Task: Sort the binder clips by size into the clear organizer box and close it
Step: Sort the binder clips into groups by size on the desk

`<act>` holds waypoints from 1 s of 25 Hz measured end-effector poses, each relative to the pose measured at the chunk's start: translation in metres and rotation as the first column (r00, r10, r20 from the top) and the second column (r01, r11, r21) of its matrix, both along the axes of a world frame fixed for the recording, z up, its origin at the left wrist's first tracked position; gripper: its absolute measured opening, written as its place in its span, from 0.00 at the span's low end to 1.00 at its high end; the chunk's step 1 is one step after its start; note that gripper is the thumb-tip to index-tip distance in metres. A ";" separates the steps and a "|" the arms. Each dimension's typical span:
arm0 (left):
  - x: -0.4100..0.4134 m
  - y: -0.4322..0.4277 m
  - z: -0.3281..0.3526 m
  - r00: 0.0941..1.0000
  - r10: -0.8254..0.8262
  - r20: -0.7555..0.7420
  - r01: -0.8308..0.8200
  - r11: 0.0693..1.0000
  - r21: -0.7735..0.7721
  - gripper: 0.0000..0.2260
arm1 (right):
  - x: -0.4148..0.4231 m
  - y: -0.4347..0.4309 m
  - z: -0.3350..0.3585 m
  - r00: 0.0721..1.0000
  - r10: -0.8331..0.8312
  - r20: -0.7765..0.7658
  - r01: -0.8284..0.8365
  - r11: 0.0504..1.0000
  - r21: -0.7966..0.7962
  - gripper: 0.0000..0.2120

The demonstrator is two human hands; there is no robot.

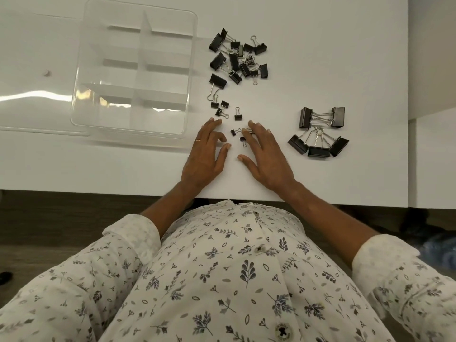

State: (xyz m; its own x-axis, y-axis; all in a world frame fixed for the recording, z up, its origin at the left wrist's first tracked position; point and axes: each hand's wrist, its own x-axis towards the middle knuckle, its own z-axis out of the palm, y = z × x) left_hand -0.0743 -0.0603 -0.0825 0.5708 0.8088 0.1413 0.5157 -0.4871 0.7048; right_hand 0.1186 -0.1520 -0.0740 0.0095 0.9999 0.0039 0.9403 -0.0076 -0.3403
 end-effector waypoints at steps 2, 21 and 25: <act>0.000 -0.001 0.000 0.999 0.042 0.005 -0.042 0.999 -0.009 0.08 | -0.007 0.011 -0.001 1.000 0.028 -0.002 -0.028 0.999 -0.015 0.30; 0.002 -0.001 0.002 0.989 0.147 0.026 -0.146 0.988 -0.049 0.17 | -0.019 0.007 0.008 0.995 0.091 -0.044 -0.091 0.996 0.009 0.28; 0.015 0.006 0.006 0.957 0.289 0.003 -0.286 0.949 -0.132 0.21 | -0.011 0.046 0.021 0.983 -0.075 -0.170 0.108 0.975 0.194 0.19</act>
State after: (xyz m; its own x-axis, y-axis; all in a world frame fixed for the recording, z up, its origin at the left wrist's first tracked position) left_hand -0.0595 -0.0545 -0.0764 0.3095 0.9502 0.0349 0.6045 -0.2250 0.7642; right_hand 0.1071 -0.1056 -0.0530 0.1175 0.9736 0.1959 0.8718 -0.0066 -0.4899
